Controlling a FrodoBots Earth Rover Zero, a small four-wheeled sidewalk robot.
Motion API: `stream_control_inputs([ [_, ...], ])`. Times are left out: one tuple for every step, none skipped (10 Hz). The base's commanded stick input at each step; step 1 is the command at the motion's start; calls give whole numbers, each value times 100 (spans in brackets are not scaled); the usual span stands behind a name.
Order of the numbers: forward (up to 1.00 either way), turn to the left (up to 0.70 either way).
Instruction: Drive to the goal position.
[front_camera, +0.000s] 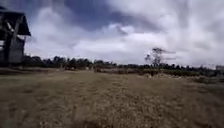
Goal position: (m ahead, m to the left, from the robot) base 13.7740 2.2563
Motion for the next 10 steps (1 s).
stream_control_inputs([
  [70, 0],
  [70, 0],
  [70, 0],
  [70, 0],
  [70, 0],
  [70, 0],
  [70, 0],
  [70, 0],
  [70, 0],
  [70, 0],
])
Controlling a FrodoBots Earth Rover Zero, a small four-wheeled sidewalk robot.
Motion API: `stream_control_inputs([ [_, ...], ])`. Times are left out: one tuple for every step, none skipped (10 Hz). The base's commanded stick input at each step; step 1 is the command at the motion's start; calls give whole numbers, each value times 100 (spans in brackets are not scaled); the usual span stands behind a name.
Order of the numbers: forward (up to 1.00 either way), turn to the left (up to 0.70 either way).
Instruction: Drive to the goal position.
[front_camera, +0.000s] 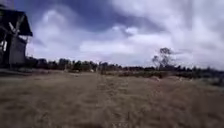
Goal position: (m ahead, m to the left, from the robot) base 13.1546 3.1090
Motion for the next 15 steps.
stream_control_inputs([
  [70, 0],
  [70, 0],
  [70, 0],
  [70, 0],
  [70, 0],
  [70, 0],
  [70, 0],
  [70, 0],
  [70, 0],
  [70, 0],
  [70, 0],
  [70, 0],
  [70, 0],
  [70, 0],
  [70, 0],
])
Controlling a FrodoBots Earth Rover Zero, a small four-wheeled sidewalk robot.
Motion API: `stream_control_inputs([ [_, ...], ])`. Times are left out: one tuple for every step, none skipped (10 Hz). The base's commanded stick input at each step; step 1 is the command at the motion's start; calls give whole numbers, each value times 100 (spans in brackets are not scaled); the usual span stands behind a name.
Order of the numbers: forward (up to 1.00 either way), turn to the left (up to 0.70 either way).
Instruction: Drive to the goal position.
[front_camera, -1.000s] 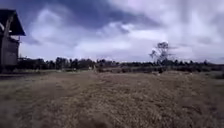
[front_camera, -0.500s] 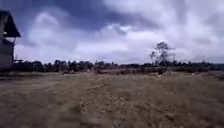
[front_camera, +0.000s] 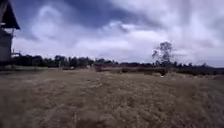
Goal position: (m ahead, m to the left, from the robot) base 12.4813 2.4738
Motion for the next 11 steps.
stream_control_inputs([
  [70, 0],
  [70, 0],
  [70, 0],
  [70, 0],
  [70, 0],
  [70, 0],
  [70, 0],
  [70, 0],
  [70, 0],
  [70, 0],
  [70, 0],
])
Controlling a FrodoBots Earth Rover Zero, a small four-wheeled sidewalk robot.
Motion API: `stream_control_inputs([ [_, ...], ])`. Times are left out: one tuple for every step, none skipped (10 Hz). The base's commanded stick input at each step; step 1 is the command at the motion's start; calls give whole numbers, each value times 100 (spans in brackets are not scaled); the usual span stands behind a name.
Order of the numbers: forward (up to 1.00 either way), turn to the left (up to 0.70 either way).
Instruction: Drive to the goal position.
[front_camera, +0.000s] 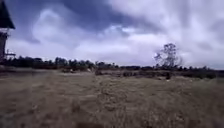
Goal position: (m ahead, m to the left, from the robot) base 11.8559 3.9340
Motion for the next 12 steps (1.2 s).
stream_control_inputs([
  [70, 0],
  [70, 0],
  [70, 0],
  [70, 0],
  [70, 0],
  [70, 0],
  [70, 0],
  [70, 0],
  [70, 0],
  [70, 0],
  [70, 0],
  [70, 0],
])
